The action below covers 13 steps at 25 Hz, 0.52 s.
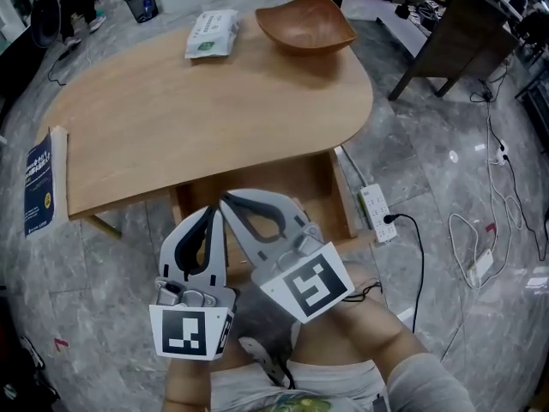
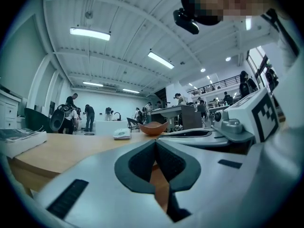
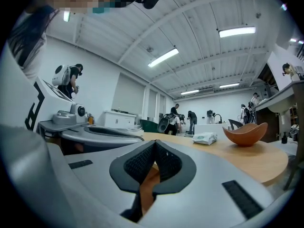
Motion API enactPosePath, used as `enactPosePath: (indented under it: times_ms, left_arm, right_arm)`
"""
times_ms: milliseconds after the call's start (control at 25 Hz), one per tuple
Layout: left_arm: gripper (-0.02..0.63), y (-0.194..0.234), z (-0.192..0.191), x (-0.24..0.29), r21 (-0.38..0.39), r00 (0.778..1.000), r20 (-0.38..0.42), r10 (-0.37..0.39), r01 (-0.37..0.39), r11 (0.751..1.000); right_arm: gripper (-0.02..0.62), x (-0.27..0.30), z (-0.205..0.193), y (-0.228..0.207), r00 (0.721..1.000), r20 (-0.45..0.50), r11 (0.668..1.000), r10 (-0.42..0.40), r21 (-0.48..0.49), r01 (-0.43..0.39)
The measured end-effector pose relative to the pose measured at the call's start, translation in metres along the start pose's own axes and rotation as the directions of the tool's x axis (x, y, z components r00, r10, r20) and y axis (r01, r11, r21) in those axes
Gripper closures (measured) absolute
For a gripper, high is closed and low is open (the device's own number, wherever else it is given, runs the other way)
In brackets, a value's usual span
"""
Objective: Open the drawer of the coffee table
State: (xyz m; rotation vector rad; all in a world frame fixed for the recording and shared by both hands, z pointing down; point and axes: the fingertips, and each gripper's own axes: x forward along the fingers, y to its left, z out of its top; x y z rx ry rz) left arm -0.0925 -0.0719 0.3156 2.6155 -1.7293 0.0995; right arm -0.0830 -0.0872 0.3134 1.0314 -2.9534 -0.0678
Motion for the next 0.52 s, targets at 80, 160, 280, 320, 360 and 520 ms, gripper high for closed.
enactPosePath:
  times_ms: [80, 160, 280, 320, 360, 520]
  left_arm:
    - [0.598, 0.002, 0.002, -0.001, -0.002, 1.0, 0.0, 0.004, -0.004, 1.0]
    - [0.6, 0.003, 0.002, -0.002, -0.007, 1.0, -0.002, 0.008, -0.008, 1.0]
    - [0.6, 0.006, 0.0, -0.004, -0.01, 1.0, -0.011, 0.013, -0.013, 1.0]
    - [0.598, 0.007, -0.001, -0.004, -0.01, 1.0, -0.013, 0.015, -0.015, 1.0]
    - [0.598, 0.008, 0.0, -0.005, -0.011, 1.0, -0.013, 0.017, -0.017, 1.0]
    - [0.6, 0.011, 0.002, -0.005, -0.008, 1.0, -0.004, 0.023, -0.023, 1.0]
  right_arm:
    - [0.575, 0.001, 0.002, 0.001, 1.0, 0.007, 1.0, 0.001, -0.003, -0.001]
    - [0.575, 0.003, 0.004, 0.003, 1.0, 0.018, 1.0, 0.006, -0.015, -0.006]
    - [0.575, 0.004, 0.003, 0.006, 1.0, 0.017, 0.999, 0.013, -0.032, -0.012]
    - [0.575, 0.005, 0.004, 0.007, 1.0, 0.018, 0.999, 0.016, -0.035, -0.015]
    - [0.575, 0.005, 0.005, 0.008, 1.0, 0.019, 0.999, 0.02, -0.039, -0.02]
    - [0.575, 0.007, 0.009, 0.009, 0.999, 0.023, 0.998, 0.036, -0.055, -0.034]
